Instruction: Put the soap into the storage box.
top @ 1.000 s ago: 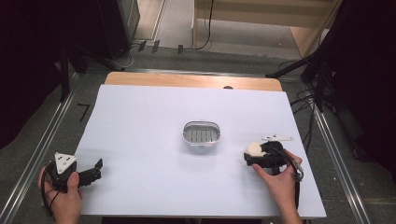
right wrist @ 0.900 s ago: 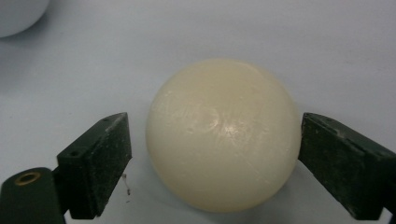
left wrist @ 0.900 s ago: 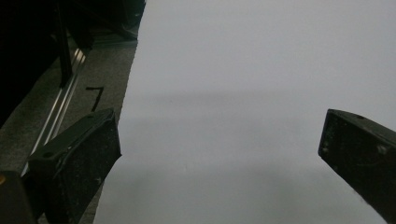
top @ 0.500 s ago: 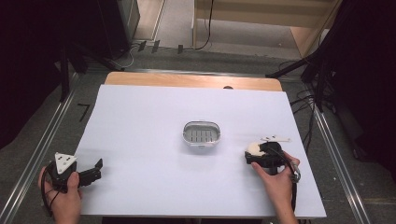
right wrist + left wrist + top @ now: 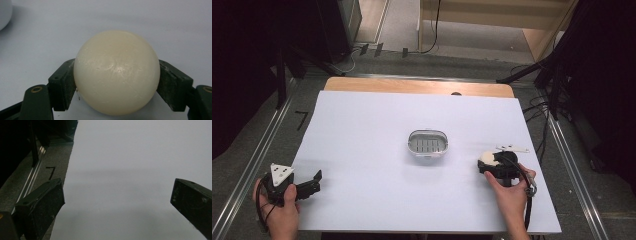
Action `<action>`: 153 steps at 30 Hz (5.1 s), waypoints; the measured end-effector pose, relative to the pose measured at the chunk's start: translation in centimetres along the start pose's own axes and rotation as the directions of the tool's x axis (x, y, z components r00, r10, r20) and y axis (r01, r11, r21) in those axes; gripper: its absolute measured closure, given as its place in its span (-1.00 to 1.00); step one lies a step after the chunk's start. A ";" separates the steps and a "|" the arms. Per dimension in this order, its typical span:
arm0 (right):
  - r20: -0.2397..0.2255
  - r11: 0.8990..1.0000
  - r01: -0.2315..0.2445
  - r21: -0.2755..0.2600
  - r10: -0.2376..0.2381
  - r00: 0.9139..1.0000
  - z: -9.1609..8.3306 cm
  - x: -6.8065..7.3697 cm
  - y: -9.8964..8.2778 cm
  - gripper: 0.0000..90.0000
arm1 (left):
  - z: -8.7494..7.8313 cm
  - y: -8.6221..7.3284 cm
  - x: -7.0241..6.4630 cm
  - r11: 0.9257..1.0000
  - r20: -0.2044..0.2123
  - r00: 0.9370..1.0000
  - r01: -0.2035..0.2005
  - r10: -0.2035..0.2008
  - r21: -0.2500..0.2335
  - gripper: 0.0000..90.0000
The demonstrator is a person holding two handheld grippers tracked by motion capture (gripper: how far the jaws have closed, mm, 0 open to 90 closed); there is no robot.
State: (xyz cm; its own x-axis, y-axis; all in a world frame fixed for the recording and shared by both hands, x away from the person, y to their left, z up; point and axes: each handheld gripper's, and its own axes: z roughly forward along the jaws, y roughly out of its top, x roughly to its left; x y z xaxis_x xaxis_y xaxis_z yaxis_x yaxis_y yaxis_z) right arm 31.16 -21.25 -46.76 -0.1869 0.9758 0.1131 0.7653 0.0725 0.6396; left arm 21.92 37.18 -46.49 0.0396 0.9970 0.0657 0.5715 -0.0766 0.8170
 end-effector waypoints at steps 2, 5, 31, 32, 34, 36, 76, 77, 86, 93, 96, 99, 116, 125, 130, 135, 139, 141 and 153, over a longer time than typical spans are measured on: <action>-0.002 1.000 0.004 -0.012 -0.004 1.000 -0.3 0.1 0.2 -0.45 | 0.0 0.0 0.0 1.000 -0.001 1.000 0.000 0.000 -0.001 -1.00; -0.008 1.000 0.016 -0.015 -0.016 1.000 -0.5 0.3 0.5 -0.45 | 0.0 0.0 -0.1 1.000 -0.005 1.000 0.000 0.000 0.001 -1.00; -0.087 0.993 0.112 -0.035 -0.115 0.990 -0.8 3.8 2.3 -0.44 | 0.0 0.0 0.0 1.000 -0.004 1.000 0.000 0.000 -0.003 -1.00; -0.090 0.993 0.115 -0.037 -0.118 0.989 -0.7 3.9 2.4 -0.44 | 0.0 0.0 0.0 1.000 -0.003 1.000 0.001 -0.001 -0.003 -1.00; -0.091 0.993 0.114 -0.038 -0.117 0.989 -0.8 4.0 2.6 -0.44 | -0.1 0.0 0.0 1.000 -0.002 1.000 0.001 -0.001 -0.007 -1.00; -0.091 0.992 0.118 -0.037 -0.121 0.988 -0.8 4.2 2.9 -0.44 | -0.1 0.0 0.0 1.000 -0.001 1.000 0.003 -0.003 -0.009 -1.00; -0.135 0.985 0.152 -0.078 -0.161 0.978 -1.6 6.8 5.2 -0.44 | 0.0 0.0 0.0 1.000 0.004 1.000 0.004 -0.004 -0.004 -1.00; -0.137 0.985 0.150 -0.079 -0.160 0.978 -1.6 6.9 5.2 -0.44 | 0.0 0.0 0.0 1.000 0.003 1.000 0.005 -0.005 -0.003 -1.00; -0.142 0.984 0.157 -0.079 -0.167 0.976 -1.5 7.5 5.6 -0.44 | 0.0 0.0 0.0 1.000 0.003 1.000 0.000 0.000 -0.001 -1.00; -0.153 0.982 0.167 -0.084 -0.178 0.972 -1.4 8.4 6.0 -0.44 | 0.0 0.0 0.0 1.000 0.004 1.000 0.003 -0.003 -0.002 -1.00; -0.154 0.982 0.170 -0.084 -0.182 0.971 -1.3 8.7 6.1 -0.44 | 0.0 0.0 0.0 1.000 0.004 1.000 0.002 -0.002 -0.002 -1.00; -0.157 0.982 0.172 -0.083 -0.183 0.970 -1.2 9.2 6.3 -0.44 | 0.0 0.0 0.0 1.000 0.005 1.000 0.002 -0.002 -0.002 -1.00; -0.179 0.978 0.196 -0.075 -0.207 0.962 -0.1 11.4 7.0 -0.44 | 0.0 0.0 0.0 1.000 0.004 1.000 0.005 -0.005 0.000 -1.00; -0.191 0.975 0.210 -0.075 -0.220 0.956 0.3 12.8 7.5 -0.44 | 0.0 0.0 0.1 1.000 0.007 1.000 0.009 -0.009 -0.002 -1.00; -0.197 0.974 0.213 -0.075 -0.224 0.954 0.5 13.5 7.8 -0.44 | 0.0 0.0 0.1 1.000 0.010 1.000 0.011 -0.011 -0.004 -1.00; -0.205 0.973 0.217 -0.071 -0.228 0.952 0.8 14.2 7.9 -0.44 | 0.0 0.0 0.1 1.000 0.009 1.000 0.012 -0.012 -0.003 -1.00; -0.210 0.973 0.220 -0.069 -0.229 0.950 1.1 14.7 8.0 -0.44 | 0.0 0.0 0.1 1.000 0.013 1.000 0.012 -0.012 -0.001 -1.00; -0.213 0.972 0.224 -0.069 -0.234 0.949 1.3 14.9 8.1 -0.44 | 0.0 0.0 0.1 1.000 0.013 1.000 0.012 -0.012 -0.001 -1.00; -0.221 0.976 0.214 -0.038 -0.217 0.951 2.6 15.7 8.0 -0.44 | 0.0 0.0 0.2 1.000 0.014 1.000 0.012 -0.012 0.001 -1.00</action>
State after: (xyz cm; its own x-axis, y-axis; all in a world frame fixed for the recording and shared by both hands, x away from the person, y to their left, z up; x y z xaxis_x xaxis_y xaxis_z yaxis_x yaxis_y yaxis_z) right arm 35.91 -4.84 -41.87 -0.4799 0.8665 0.1372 0.6837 0.2714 0.6774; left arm 21.92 37.33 -46.46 0.0442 0.9979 0.0477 0.5729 -0.0644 0.8171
